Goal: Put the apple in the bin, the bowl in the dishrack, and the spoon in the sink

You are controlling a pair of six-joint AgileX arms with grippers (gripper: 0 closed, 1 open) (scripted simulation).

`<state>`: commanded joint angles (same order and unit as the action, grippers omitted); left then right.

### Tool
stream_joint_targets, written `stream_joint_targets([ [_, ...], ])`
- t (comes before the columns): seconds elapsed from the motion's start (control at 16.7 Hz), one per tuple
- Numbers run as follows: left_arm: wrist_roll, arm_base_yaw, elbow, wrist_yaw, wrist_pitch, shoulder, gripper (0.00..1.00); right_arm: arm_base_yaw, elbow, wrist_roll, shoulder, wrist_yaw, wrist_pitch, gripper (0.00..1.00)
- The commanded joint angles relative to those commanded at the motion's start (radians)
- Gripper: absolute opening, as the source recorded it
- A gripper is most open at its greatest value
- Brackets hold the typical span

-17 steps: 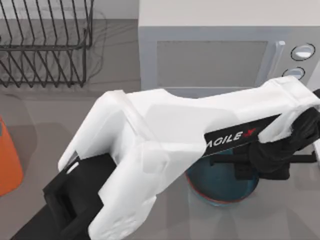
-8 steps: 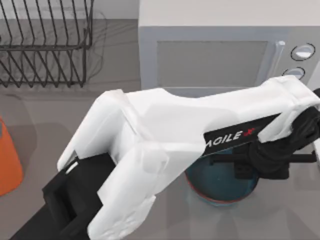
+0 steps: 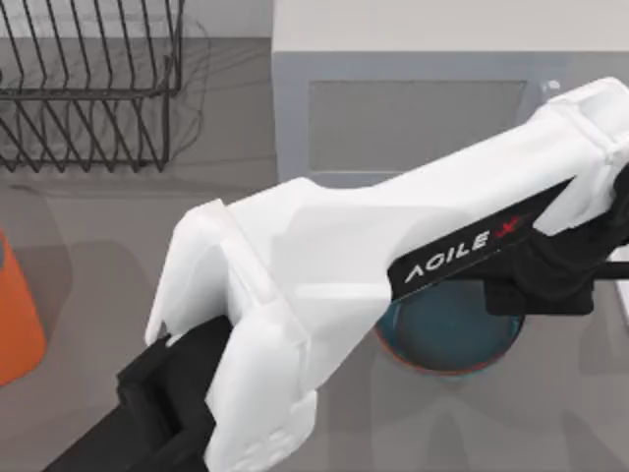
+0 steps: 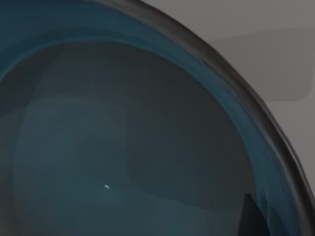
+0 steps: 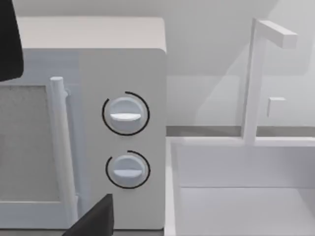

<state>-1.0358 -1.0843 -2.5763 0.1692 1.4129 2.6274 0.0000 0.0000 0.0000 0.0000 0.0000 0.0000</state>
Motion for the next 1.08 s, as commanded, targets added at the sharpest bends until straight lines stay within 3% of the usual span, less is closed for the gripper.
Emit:
stream_joint_targets([
  [0.24,0.002,0.002,-0.243,-0.003,0.185,0.049,0.0,0.0,0.0,0.0,0.0,0.0,0.0,1.0],
  [0.42,0.005,0.004,-0.32,-0.006,0.256,0.065,0.0,0.0,0.0,0.0,0.0,0.0,0.0,1.0],
  [0.78,0.009,0.007,-0.317,-0.006,0.25,0.052,0.0,0.0,0.0,0.0,0.0,0.0,0.0,1.0],
  [1.08,0.071,0.064,-0.197,-0.006,0.09,-0.153,0.0,0.0,0.0,0.0,0.0,0.0,0.0,1.0],
])
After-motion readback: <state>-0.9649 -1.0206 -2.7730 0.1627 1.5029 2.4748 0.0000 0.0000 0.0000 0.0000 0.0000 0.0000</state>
